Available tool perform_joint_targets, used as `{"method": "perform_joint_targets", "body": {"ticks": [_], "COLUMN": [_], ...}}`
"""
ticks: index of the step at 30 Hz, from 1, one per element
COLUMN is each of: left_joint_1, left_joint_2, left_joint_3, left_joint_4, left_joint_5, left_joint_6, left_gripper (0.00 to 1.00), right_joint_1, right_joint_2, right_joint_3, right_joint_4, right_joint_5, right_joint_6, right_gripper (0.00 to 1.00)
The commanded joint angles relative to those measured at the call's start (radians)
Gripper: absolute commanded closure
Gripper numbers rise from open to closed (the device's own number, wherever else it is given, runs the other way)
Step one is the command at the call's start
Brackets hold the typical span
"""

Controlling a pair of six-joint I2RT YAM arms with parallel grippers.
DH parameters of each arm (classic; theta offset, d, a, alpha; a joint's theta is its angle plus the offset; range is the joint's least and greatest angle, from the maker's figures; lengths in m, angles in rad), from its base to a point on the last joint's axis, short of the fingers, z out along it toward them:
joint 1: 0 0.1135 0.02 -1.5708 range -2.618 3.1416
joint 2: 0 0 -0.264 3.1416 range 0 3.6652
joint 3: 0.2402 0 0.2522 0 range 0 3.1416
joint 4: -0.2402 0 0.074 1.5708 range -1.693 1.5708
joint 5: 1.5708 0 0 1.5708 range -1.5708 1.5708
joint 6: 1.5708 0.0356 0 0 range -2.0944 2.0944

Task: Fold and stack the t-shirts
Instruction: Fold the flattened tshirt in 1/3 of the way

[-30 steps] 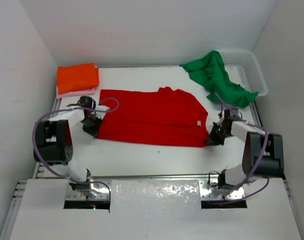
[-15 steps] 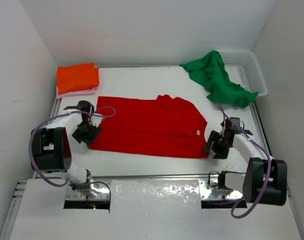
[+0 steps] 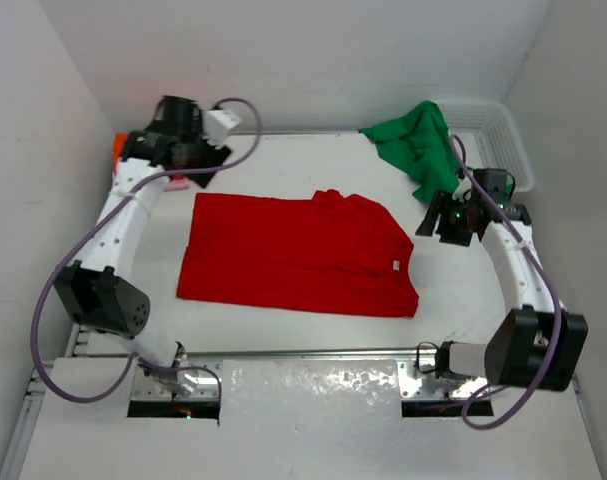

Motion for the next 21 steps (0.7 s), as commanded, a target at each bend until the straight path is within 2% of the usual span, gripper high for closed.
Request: {"method": "perform_joint_targets", "body": {"ticks": [1,4,5,8,9,10,12,13,17,20,21], "left_joint_1": [-0.125,-0.179,-0.216,-0.348,-0.39,-0.471,-0.536,-0.587,-0.697,-0.765,-0.773], "left_joint_2": [0.078,0.133,0.144,0.172,0.181,0.183,0.193,0.201,0.285,0.38,0.403], "left_joint_3": [0.092,0.147,0.155,0.166,0.167,0.152,0.129,0.111,0.115,0.147,0.156], "left_joint_4": [-0.043,-0.031,-0.019,-0.027,-0.037,-0.041,-0.014,0.0,0.07,0.075,0.072], "left_joint_5": [0.073,0.187,0.213,0.246,0.251,0.26,0.29,0.341,0.395,0.467,0.54], "left_joint_6": [-0.007,0.001,0.02,0.148,0.239,0.273,0.327,0.335,0.317,0.416,0.441], "left_gripper": [0.43,0.43,0.48,0.63,0.65,0.67,0.68,0.69,0.72,0.66,0.66], "right_joint_1": [-0.001,0.0,0.002,0.005,0.006,0.011,0.017,0.019,0.034,0.039,0.039], "right_joint_2": [0.104,0.153,0.163,0.208,0.219,0.241,0.273,0.293,0.382,0.42,0.429], "right_joint_3": [0.113,0.153,0.15,0.159,0.161,0.152,0.162,0.171,0.159,0.124,0.118], "right_joint_4": [0.054,0.053,0.057,0.053,0.062,0.075,0.095,0.095,0.186,0.215,0.224], "right_joint_5": [-0.195,-0.252,-0.254,-0.212,-0.215,-0.218,-0.218,-0.209,-0.214,-0.194,-0.185], "right_joint_6": [-0.025,-0.046,-0.054,-0.051,-0.051,-0.049,-0.061,-0.061,-0.043,-0.008,-0.005], "right_gripper": [0.38,0.38,0.39,0.54,0.59,0.67,0.75,0.82,0.83,0.79,0.76]}}
